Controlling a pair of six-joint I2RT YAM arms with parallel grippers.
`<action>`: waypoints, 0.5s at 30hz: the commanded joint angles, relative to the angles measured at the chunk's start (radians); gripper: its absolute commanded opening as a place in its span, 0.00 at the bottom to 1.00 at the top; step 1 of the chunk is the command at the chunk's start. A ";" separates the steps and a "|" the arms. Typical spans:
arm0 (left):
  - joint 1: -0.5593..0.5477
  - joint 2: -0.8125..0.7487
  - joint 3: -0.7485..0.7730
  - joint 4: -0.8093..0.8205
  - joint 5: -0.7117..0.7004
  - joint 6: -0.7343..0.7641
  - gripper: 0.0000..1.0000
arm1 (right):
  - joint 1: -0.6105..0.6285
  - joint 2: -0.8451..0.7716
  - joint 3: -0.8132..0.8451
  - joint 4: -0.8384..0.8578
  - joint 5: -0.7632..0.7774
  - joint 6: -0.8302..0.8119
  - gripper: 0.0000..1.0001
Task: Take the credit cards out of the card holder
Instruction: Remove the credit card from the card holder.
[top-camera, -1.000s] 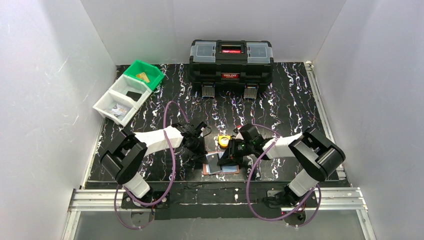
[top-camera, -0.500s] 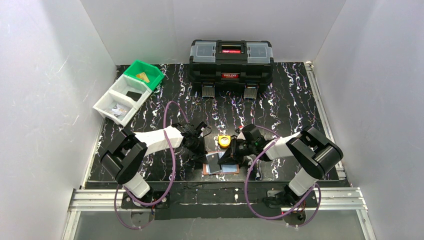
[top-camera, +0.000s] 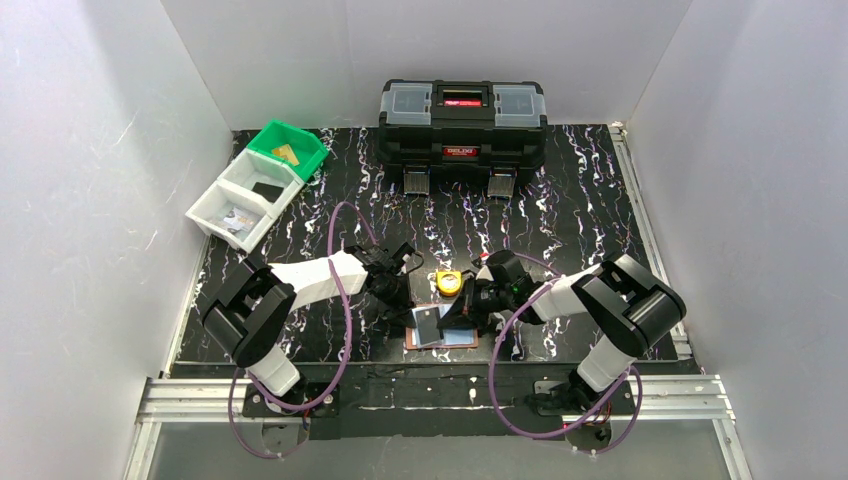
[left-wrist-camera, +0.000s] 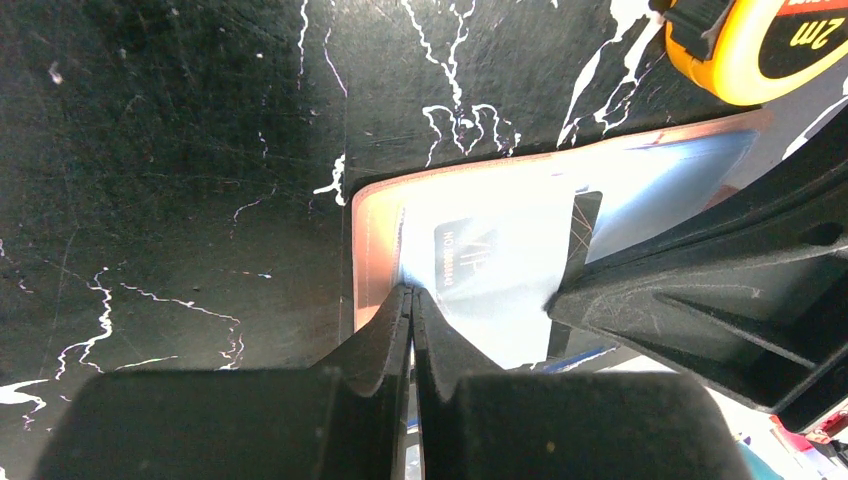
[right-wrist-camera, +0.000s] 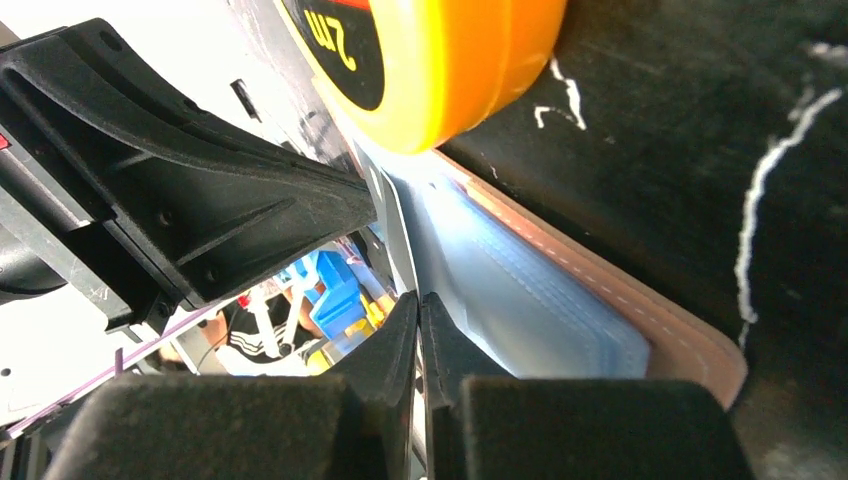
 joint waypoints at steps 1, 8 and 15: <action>-0.021 0.055 -0.031 -0.082 -0.057 0.010 0.00 | -0.009 -0.026 -0.006 -0.054 0.030 -0.034 0.08; -0.021 0.061 -0.026 -0.084 -0.056 0.009 0.00 | -0.009 -0.098 0.035 -0.258 0.110 -0.129 0.07; -0.021 0.058 -0.017 -0.093 -0.061 0.015 0.00 | -0.009 -0.153 0.068 -0.374 0.161 -0.203 0.05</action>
